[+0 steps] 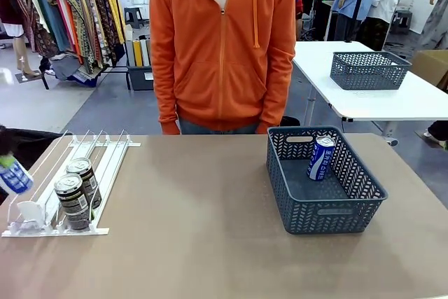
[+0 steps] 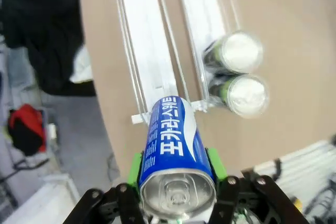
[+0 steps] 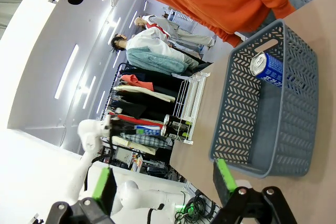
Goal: Retrieve and store the cans from the dispenser.
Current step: Pick up the last remaining can from one row of the Automatic Can Dispenser and place it in the middle of the table.
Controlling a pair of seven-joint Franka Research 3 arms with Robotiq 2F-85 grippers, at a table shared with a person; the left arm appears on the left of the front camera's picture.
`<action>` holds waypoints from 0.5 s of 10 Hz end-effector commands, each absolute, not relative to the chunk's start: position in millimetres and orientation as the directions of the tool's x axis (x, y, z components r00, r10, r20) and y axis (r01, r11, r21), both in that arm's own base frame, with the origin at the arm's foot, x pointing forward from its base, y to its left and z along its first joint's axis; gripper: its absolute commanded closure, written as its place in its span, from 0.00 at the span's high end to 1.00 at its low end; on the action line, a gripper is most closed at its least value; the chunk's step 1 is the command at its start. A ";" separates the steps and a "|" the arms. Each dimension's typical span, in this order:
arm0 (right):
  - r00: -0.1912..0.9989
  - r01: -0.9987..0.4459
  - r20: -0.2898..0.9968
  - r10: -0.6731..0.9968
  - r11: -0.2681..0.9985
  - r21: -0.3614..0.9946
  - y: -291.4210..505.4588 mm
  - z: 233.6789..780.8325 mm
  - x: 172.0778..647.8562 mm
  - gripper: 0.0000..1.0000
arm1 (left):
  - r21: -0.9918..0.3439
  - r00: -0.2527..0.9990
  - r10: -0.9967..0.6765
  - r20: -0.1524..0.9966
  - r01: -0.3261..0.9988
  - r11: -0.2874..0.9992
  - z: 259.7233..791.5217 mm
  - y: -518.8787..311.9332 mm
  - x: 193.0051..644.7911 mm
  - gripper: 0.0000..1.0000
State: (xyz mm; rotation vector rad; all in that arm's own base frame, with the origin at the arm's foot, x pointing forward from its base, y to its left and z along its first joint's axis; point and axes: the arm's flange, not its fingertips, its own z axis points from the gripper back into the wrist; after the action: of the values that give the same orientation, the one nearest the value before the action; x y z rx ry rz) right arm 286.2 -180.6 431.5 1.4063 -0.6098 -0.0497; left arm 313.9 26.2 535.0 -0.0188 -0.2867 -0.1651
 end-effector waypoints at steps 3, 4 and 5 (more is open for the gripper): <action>0.841 -0.332 0.381 -0.384 0.189 0.924 -181.5 434.5 287.2 1.00 | -0.033 0.861 -0.202 0.467 0.246 0.969 603.9 29.1 262.3 0.00; 0.841 -0.332 0.381 -0.384 0.189 0.924 -181.5 434.5 287.2 1.00 | 0.032 0.884 -0.227 0.408 0.235 0.972 602.2 20.4 264.9 0.00; 0.841 -0.332 0.381 -0.384 0.189 0.924 -181.5 434.5 287.2 1.00 | 0.032 0.884 -0.227 0.408 0.235 0.972 602.2 20.4 264.9 0.00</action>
State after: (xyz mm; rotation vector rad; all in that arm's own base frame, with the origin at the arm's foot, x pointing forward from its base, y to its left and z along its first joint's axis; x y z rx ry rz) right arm 286.2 -180.6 431.6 1.4064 -0.6098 -0.0495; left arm 256.3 21.4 608.3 -0.0339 -0.4449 -0.2449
